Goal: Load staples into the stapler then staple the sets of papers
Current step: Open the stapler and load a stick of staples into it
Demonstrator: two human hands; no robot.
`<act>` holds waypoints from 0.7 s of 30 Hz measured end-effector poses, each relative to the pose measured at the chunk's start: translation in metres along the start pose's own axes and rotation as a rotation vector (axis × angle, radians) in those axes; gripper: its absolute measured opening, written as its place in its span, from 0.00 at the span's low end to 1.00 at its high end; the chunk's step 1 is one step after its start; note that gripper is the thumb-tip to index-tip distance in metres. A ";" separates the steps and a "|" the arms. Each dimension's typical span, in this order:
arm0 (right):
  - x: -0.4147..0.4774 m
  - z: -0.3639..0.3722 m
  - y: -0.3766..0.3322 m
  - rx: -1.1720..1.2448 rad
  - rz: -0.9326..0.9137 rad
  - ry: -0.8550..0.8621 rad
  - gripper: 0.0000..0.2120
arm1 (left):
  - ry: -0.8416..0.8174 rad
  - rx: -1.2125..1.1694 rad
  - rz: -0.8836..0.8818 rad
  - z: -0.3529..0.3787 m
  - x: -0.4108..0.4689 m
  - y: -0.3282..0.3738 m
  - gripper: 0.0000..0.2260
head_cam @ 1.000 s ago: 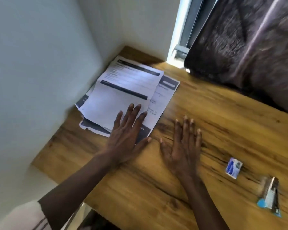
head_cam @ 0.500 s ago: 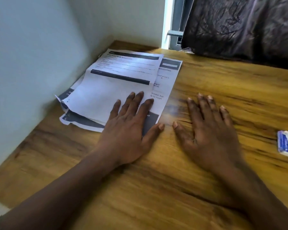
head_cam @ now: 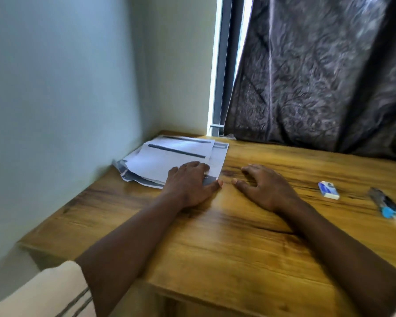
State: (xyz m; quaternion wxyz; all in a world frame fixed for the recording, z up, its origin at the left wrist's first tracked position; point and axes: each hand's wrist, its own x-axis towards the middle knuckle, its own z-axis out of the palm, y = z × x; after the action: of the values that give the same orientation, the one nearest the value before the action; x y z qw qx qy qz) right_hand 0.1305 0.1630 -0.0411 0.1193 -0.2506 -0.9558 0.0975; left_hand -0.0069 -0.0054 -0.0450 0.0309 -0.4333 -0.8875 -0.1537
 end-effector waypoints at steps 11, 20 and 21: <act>0.086 0.007 -0.057 0.216 0.239 0.045 0.25 | 0.018 0.015 -0.004 0.005 0.003 -0.001 0.33; 0.139 0.005 -0.100 0.487 0.440 -0.142 0.19 | 0.031 -0.024 0.023 0.010 0.007 0.000 0.30; 0.136 0.003 -0.101 0.517 0.455 -0.151 0.19 | 0.033 -0.026 0.024 0.010 0.008 -0.001 0.30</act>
State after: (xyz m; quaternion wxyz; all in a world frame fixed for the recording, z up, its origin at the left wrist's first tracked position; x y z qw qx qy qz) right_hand -0.0315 0.1442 0.0051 0.0829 -0.4109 -0.8253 0.3785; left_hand -0.0114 0.0030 -0.0532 0.0418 -0.4415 -0.8796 -0.1719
